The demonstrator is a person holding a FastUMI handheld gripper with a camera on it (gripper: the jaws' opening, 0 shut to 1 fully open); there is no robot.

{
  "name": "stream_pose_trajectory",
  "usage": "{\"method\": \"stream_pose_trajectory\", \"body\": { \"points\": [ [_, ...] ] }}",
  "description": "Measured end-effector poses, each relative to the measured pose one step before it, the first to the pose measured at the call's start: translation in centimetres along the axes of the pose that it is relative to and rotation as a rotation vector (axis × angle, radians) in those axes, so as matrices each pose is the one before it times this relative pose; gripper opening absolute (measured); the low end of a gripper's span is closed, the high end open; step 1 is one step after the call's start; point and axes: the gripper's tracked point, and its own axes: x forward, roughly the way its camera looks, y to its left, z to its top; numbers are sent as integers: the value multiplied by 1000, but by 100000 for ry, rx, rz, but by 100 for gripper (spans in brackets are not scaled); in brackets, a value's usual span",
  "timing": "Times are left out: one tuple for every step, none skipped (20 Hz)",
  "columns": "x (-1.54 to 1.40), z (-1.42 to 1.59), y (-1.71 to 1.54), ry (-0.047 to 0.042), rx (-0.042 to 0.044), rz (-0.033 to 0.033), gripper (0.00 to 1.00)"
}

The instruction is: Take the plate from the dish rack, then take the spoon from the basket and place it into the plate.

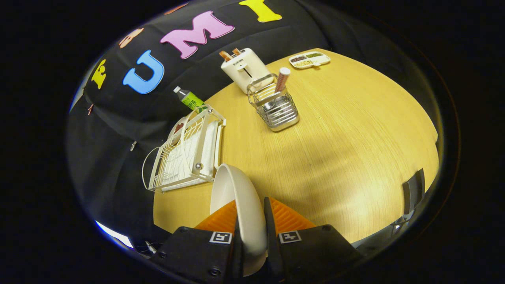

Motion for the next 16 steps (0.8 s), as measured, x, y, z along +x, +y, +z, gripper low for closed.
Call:
{"method": "stream_pose_trajectory", "body": {
  "points": [
    [575, -167, -320, 757, 1302, 675, 28],
    [129, 73, -46, 220, 2577, 1726, 28],
    [168, 84, 3, 667, 2000, 666, 28],
    [430, 121, -203, 245, 1275, 28, 28],
    [414, -57, -536, 11, 358, -1868, 28],
    [494, 107, -832, -29, -1550, -3891, 31],
    [296, 113, -835, 3, -1897, -3567, 34],
    [248, -60, -628, 127, -1650, -2925, 42],
    [-10, 73, -255, 172, -922, -1821, 45],
    [139, 26, -301, -196, -942, -1878, 49],
    [-139, 267, -227, -588, -1054, -1061, 50],
    [-120, 332, -98, -1152, -873, -566, 52],
    [-166, 196, -231, -1019, -1151, -607, 57],
    [-171, 410, -217, -1112, -1450, -937, 74],
    [-186, 390, -290, -1312, -1472, -1086, 79],
    [-228, 380, -295, -1350, -1357, -1133, 81]
  ]
}}
